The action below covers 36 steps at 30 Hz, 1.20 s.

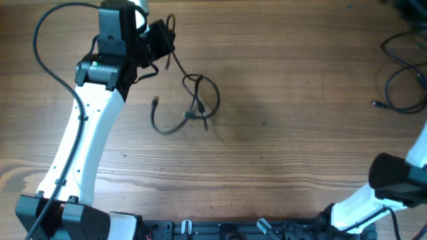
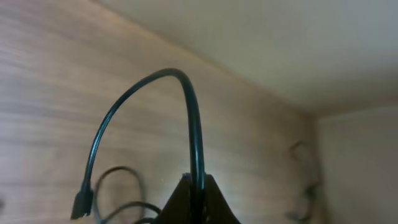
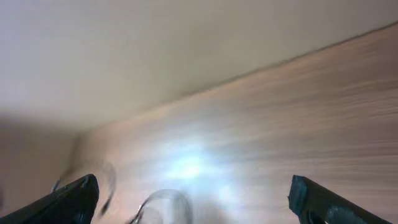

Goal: Untangle cables

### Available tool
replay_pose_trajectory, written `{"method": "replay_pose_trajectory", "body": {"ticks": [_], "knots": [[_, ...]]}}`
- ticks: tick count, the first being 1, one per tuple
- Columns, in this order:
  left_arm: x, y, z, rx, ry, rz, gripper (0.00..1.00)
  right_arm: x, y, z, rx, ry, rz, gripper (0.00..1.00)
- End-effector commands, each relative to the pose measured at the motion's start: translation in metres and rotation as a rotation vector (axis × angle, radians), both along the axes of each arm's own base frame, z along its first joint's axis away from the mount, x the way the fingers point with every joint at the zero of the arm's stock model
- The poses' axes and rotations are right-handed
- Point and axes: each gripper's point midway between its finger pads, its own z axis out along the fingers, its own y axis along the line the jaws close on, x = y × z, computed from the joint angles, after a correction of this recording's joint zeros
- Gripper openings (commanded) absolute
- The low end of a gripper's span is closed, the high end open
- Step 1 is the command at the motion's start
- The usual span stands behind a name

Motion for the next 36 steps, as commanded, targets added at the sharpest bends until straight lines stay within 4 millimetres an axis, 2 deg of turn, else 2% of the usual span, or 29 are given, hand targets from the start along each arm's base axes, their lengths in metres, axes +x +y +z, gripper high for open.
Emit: {"method": "replay_pose_trajectory", "body": {"ticks": [1,3,6,9,11,13,14,17,18,20,22,25,31,34,36], "knots": [[0.009,-0.011,0.03,-0.227,-0.007,0.057,0.04,-0.005,0.099,-0.008,0.003,-0.011,0.288,1.0],[0.022,0.006,0.046,-0.377,-0.003,0.173,0.04,-0.012,0.146,-0.015,-0.051,0.002,0.36,1.0],[0.032,0.029,0.056,-0.593,0.063,0.336,0.04,-0.02,0.196,-0.029,-0.112,0.018,0.435,1.0],[0.035,0.044,0.056,-0.692,0.11,0.421,0.04,-0.018,0.224,-0.064,-0.212,0.082,0.449,1.0],[0.037,0.051,0.06,-0.699,0.087,0.426,0.04,-0.014,0.23,-0.088,-0.243,0.136,0.451,1.0],[0.041,0.058,0.076,-0.755,0.048,0.407,0.04,-0.008,0.23,-0.111,-0.263,0.194,0.447,1.0],[0.041,0.061,0.087,-0.795,0.029,0.388,0.04,-0.005,0.231,-0.125,-0.268,0.226,0.453,1.0],[0.042,0.069,0.129,-0.867,-0.094,0.3,0.04,-0.001,0.232,-0.146,-0.289,0.26,0.479,0.99],[0.041,0.08,0.15,-0.918,-0.157,0.295,0.04,0.0,0.233,-0.152,-0.315,0.248,0.519,1.0],[0.039,0.092,0.17,-0.983,-0.21,0.29,0.04,0.002,0.234,-0.164,-0.344,0.249,0.559,0.99],[0.038,0.091,0.174,-1.02,-0.197,0.285,0.04,0.003,0.239,-0.177,-0.339,0.269,0.586,0.95],[0.036,0.088,0.174,-1.04,-0.172,0.268,0.04,0.005,0.261,-0.193,-0.326,0.227,0.709,0.95],[0.028,0.077,0.188,-1.079,-0.166,0.184,0.04,0.03,0.293,-0.213,-0.398,0.03,0.856,0.95],[0.027,0.075,0.187,-1.079,-0.156,0.172,0.04,0.044,0.309,-0.231,-0.398,-0.031,0.894,0.86],[0.027,0.075,0.187,-1.078,-0.154,0.17,0.04,0.043,0.329,-0.243,-0.304,-0.055,0.953,0.79]]}}
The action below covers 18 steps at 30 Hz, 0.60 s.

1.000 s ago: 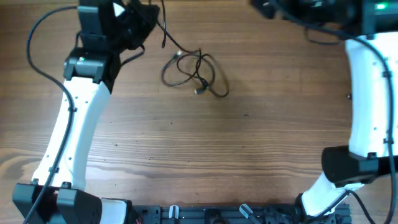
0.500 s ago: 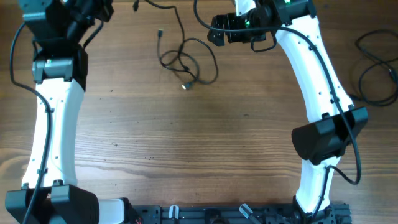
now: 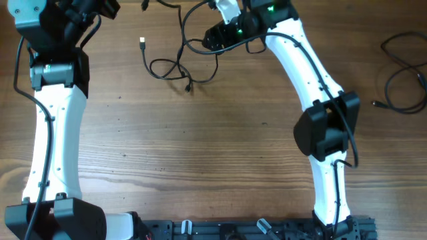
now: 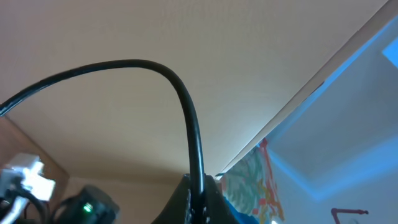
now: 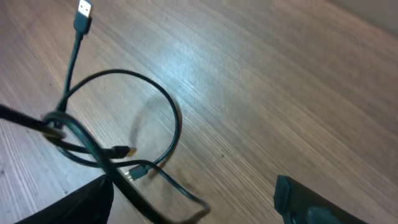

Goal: Untangle cables

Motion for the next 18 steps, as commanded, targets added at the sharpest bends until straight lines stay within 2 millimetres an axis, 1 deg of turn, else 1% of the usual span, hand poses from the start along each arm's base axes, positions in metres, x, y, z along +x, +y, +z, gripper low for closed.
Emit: {"method": "replay_pose_trajectory", "body": {"ticks": [1,3,5,6,7,8,9,10,11,12,13,15,16,17,18], "knots": [[-0.011,-0.003,0.017,-0.002,-0.036,-0.023,0.04,-0.007,0.029,-0.028,0.098,0.057,0.11,0.76],[-0.01,-0.003,0.015,-0.003,-0.029,-0.022,0.04,-0.007,0.033,-0.043,0.1,0.091,0.098,0.65],[-0.009,-0.003,0.01,0.004,-0.008,-0.02,0.04,-0.008,0.031,-0.05,0.092,0.113,0.09,0.37],[-0.007,-0.002,0.0,0.006,0.034,-0.013,0.04,-0.004,0.025,-0.051,0.096,0.162,0.003,0.08],[-0.005,0.001,-0.012,0.069,0.049,0.01,0.04,-0.002,0.02,-0.051,0.11,0.217,-0.073,0.04],[-0.002,0.005,-0.022,0.149,0.048,0.045,0.04,-0.003,0.011,-0.047,0.119,0.27,-0.134,0.04],[0.004,0.024,-0.058,0.336,0.121,0.149,0.04,-0.008,-0.009,-0.038,0.088,0.301,-0.181,0.04],[0.004,0.037,-0.08,0.405,0.2,0.215,0.04,-0.011,-0.023,-0.031,0.058,0.307,-0.212,0.04],[-0.002,0.068,-0.12,0.512,0.374,0.354,0.04,-0.015,-0.045,-0.018,0.006,0.305,-0.27,0.04],[-0.014,0.095,-0.148,0.629,0.507,0.463,0.04,-0.02,-0.069,-0.003,-0.04,0.306,-0.348,0.04],[-0.032,0.121,-0.168,0.792,0.622,0.551,0.04,-0.028,-0.092,0.017,-0.074,0.299,-0.412,0.04],[-0.068,0.159,-0.19,0.967,0.826,0.692,0.04,-0.038,-0.131,0.06,-0.092,0.248,-0.515,0.04],[-0.081,0.171,-0.194,1.019,0.888,0.745,0.04,-0.04,-0.143,0.076,-0.08,0.227,-0.559,0.04],[-0.093,0.183,-0.197,1.075,0.949,0.798,0.04,-0.045,-0.163,0.109,-0.043,0.165,-0.601,0.04],[-0.102,0.191,-0.199,1.118,0.993,0.838,0.04,-0.049,-0.181,0.137,-0.003,0.113,-0.654,0.04]]}}
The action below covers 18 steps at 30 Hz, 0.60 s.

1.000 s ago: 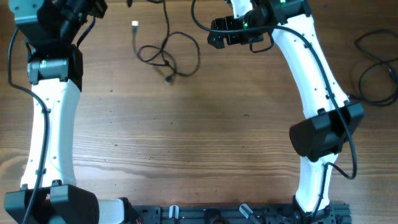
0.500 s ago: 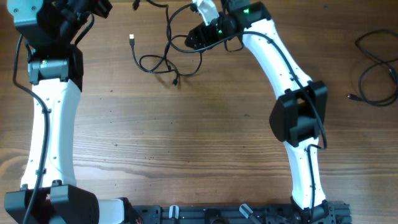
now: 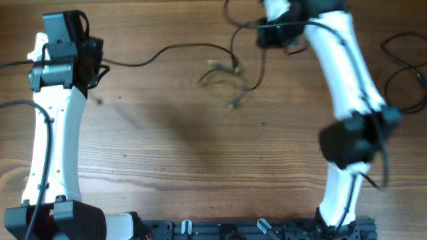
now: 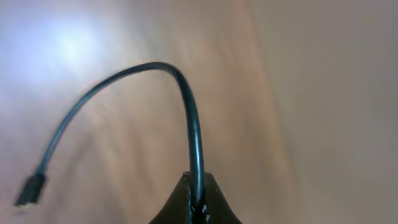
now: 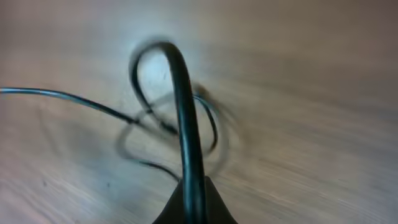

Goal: Untangle cables

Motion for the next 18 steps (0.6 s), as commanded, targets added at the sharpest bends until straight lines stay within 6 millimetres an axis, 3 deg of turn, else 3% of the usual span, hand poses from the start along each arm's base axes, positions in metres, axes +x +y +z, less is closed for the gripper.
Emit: {"method": "replay_pose_trajectory", "body": {"ticks": [1,5,8,12,13,16,18], "knots": [[-0.034,0.059,0.011,0.346,0.146,0.195,0.04,-0.013,-0.059,0.094,0.019,-0.204,-0.2,0.04],[-0.03,0.064,-0.01,0.377,0.232,0.182,0.04,-0.033,-0.163,0.206,0.066,-0.534,-0.511,0.04],[-0.026,0.064,-0.024,0.375,0.267,0.174,0.04,-0.05,-0.232,0.262,0.02,-0.746,-0.7,0.04],[-0.025,0.064,-0.029,0.375,0.28,0.172,0.04,-0.068,-0.299,0.296,-0.054,-0.888,-0.861,0.04],[-0.025,0.064,-0.028,0.376,0.279,0.172,0.04,-0.076,-0.323,0.301,-0.094,-0.914,-0.928,0.04],[-0.026,0.069,-0.025,0.407,0.28,0.196,0.04,-0.096,-0.378,0.31,-0.227,-0.963,-1.117,0.04],[-0.028,0.074,-0.02,0.439,0.28,0.22,0.04,-0.106,-0.401,0.31,-0.28,-0.971,-1.197,0.04]]}}
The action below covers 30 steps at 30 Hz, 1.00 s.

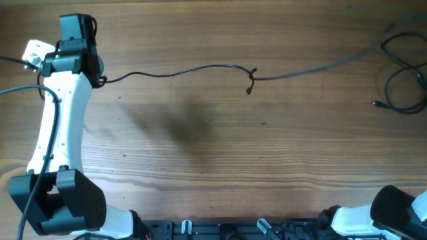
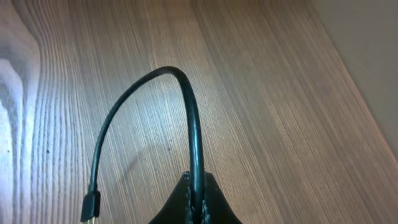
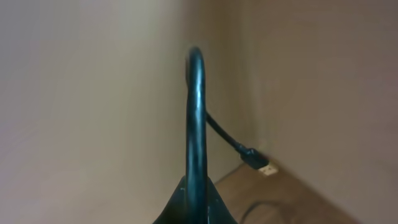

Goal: Untangle cables

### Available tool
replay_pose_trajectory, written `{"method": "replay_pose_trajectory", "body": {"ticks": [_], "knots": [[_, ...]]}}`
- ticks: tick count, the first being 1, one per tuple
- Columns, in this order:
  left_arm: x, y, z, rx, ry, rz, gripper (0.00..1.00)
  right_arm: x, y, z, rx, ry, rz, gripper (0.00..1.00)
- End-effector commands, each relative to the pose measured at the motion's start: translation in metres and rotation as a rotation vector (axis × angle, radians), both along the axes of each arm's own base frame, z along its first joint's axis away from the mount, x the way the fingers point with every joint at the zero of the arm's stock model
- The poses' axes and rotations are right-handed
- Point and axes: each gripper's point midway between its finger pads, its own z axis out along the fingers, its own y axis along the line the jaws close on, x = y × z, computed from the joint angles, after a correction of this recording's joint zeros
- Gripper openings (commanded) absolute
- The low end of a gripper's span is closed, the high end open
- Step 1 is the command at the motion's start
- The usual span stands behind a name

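A thin black cable (image 1: 180,70) lies stretched across the far half of the table, with a small knot (image 1: 251,75) at its middle. My left gripper (image 1: 95,80) at the far left is shut on its left end. In the left wrist view, that gripper (image 2: 198,190) pinches the cable (image 2: 186,112), which arcs over to a plug (image 2: 90,204) hanging above the wood. To the right of the knot the cable is a blur running toward the far right. My right gripper (image 3: 196,193) is shut on a cable whose USB plug (image 3: 264,167) dangles; it is outside the overhead view.
A second bundle of black cable (image 1: 403,73) lies at the far right edge of the table. Part of the right arm's base (image 1: 400,210) shows at the bottom right corner. The left arm (image 1: 63,127) runs down the left side.
The right arm, then over the top middle with a loose tangle below its gripper, has left the overhead view. The cable now runs in one taut line with only a small knot.
First my left gripper held one end beside a loose tangle, with the right arm at the bottom right, open. Then the right arm reached over the tangle, open. Then it was shut on the cable, which was partly drawn out. Now the cable is pulled long between both grippers.
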Motion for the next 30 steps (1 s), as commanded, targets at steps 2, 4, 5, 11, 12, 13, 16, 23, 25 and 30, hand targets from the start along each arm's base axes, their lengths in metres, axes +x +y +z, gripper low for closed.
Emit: {"method": "replay_pose_trajectory", "body": {"ticks": [2,4,5,11,12,13,16,23,25,30], "knots": [[-0.006,0.017,0.012,0.105,0.011,0.055,0.04,-0.018,-0.047,-0.002,-0.007,-0.005,-0.19,0.04],[-0.007,0.019,0.013,0.106,0.008,0.062,0.04,-0.014,-0.049,-0.006,-0.002,0.003,-0.186,0.04],[-0.007,0.022,0.013,0.106,0.006,0.07,0.04,-0.011,-0.051,-0.01,0.0,0.013,-0.186,0.04],[-0.035,0.078,0.011,0.078,-0.006,0.219,0.04,0.005,-0.058,-0.034,0.033,0.067,-0.166,0.04],[-0.036,0.085,0.004,0.014,-0.026,0.221,0.04,0.014,-0.046,-0.035,0.048,0.06,-0.078,0.04],[-0.034,0.086,-0.004,-0.063,-0.044,0.206,0.04,0.024,-0.029,-0.038,0.073,0.061,0.034,0.04],[-0.024,0.072,-0.014,-0.175,-0.058,0.126,0.04,0.043,0.025,-0.051,0.112,0.102,0.331,0.04],[0.038,-0.065,-0.024,-0.449,-0.017,-0.608,0.04,0.059,0.195,-0.11,0.25,0.343,0.83,0.04],[0.048,-0.114,-0.017,-0.491,-0.032,-0.863,0.04,0.056,0.247,-0.142,0.294,0.474,0.946,0.04],[0.046,-0.19,-0.007,-0.554,-0.047,-1.186,0.04,0.065,0.33,-0.255,0.351,0.869,1.024,0.04]]}}
